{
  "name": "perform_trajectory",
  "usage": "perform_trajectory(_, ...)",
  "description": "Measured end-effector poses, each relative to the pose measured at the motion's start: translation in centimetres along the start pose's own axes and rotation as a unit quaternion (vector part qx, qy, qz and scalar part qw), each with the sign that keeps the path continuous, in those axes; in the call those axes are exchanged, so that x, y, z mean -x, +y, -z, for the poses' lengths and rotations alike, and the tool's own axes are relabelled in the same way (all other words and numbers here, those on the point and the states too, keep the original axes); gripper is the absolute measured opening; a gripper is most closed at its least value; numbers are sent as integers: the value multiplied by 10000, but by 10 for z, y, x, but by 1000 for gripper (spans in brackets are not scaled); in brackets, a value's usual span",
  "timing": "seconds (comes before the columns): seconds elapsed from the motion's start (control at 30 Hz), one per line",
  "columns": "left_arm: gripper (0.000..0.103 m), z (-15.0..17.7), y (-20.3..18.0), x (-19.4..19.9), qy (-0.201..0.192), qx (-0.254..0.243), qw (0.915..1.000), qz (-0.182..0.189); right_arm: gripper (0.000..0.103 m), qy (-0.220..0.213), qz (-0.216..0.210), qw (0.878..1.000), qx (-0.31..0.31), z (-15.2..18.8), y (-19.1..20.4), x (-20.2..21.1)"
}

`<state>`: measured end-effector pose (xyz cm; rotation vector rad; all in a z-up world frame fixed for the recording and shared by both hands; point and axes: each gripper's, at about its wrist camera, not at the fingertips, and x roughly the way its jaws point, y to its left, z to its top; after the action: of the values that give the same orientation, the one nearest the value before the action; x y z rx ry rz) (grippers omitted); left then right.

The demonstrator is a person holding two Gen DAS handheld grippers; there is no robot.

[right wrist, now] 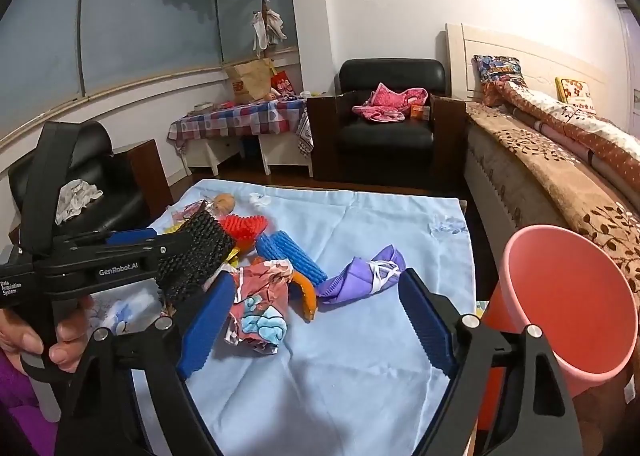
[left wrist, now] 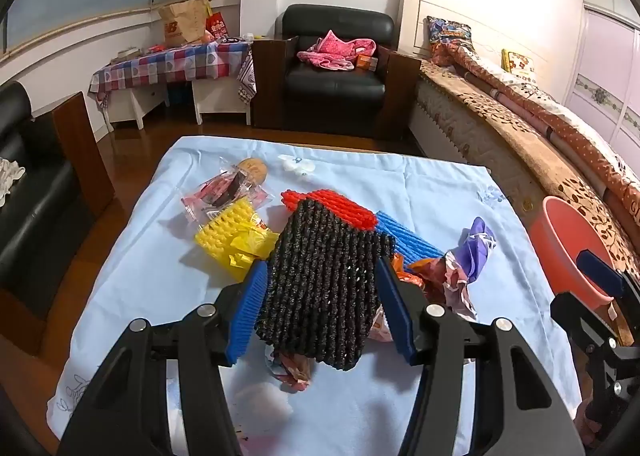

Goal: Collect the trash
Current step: 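Close the left gripper on the black mesh pad while the right gripper approaches the printed wrapper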

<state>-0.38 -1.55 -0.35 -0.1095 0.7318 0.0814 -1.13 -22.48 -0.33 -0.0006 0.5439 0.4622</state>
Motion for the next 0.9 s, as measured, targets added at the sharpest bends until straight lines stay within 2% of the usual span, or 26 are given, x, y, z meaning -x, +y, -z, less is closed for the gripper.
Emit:
perform_trajectory(0.5, 56, 2, 11, 0, 36, 82, 9998, 188, 77, 213, -27, 9998, 51, 1, 4, -6)
perform_trajectory(0.67, 56, 4, 16, 1, 48, 75, 9997, 212, 72, 357, -120, 9993, 42, 2, 5, -10)
perform_trajectory(0.9, 56, 7, 25, -5, 116, 127, 9997, 157, 71, 483, -220, 9986, 2, 5, 5, -14)
